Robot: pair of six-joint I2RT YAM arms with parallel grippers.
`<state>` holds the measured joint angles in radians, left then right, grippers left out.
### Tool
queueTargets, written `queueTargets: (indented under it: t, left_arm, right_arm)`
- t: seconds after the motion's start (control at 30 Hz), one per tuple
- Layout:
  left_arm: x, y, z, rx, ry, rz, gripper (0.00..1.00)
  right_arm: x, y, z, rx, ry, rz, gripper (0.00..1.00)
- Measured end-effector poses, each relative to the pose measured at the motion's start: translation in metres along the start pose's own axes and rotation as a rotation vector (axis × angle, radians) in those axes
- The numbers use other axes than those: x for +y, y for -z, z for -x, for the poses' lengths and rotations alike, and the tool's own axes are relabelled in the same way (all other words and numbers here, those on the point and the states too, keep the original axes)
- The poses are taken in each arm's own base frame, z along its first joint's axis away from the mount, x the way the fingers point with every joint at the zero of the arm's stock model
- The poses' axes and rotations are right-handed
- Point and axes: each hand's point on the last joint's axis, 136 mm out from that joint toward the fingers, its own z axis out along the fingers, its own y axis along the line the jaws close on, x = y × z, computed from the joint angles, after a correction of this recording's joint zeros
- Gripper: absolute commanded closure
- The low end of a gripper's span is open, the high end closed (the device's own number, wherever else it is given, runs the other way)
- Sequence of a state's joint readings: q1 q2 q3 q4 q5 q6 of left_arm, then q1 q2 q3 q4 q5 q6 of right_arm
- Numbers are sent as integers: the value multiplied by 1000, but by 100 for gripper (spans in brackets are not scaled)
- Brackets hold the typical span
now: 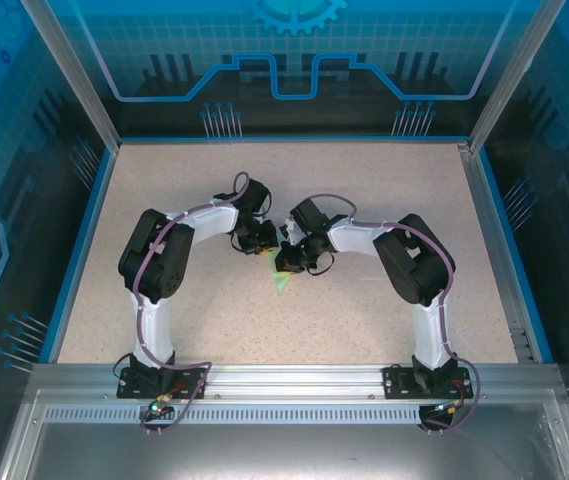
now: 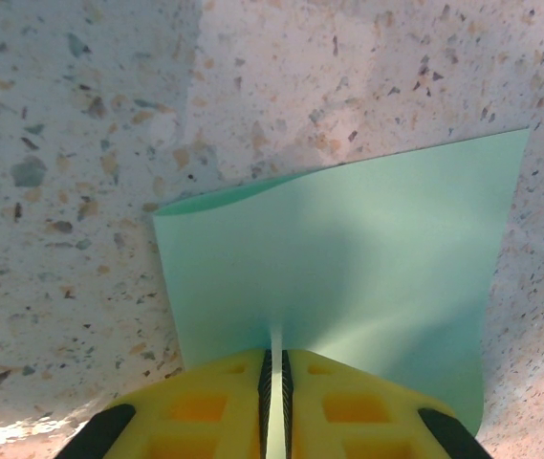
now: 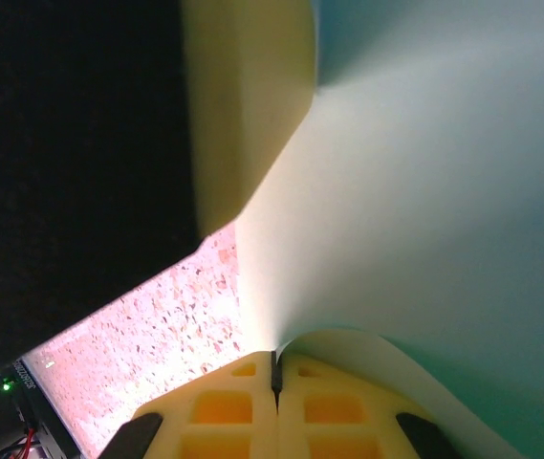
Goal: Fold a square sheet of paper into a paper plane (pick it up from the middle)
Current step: Third fold the triangle at the center of the table.
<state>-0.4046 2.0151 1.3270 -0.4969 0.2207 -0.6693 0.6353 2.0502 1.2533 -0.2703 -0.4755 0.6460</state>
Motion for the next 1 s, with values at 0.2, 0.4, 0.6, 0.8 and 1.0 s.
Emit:
queueTargets:
  t: [0.2,0.4,0.6,0.8,1.0]
  left_arm:
    - [0,0,0,0,0,0,85]
    - [0,0,0,0,0,0,86]
    - [0,0,0,0,0,0,86]
    - [0,0,0,0,0,0,86]
    - [0,1,1,0,2,0,83]
  right_arm:
    - [1,0,1,-4,-1,1,96]
    - [2,0,3,-11,0,3,96]
    - [1,-2,4,-9,-2,2,96]
    - [1,-2,4,-9,-2,2,94]
    - [0,-3,4,-6,-2,4,86]
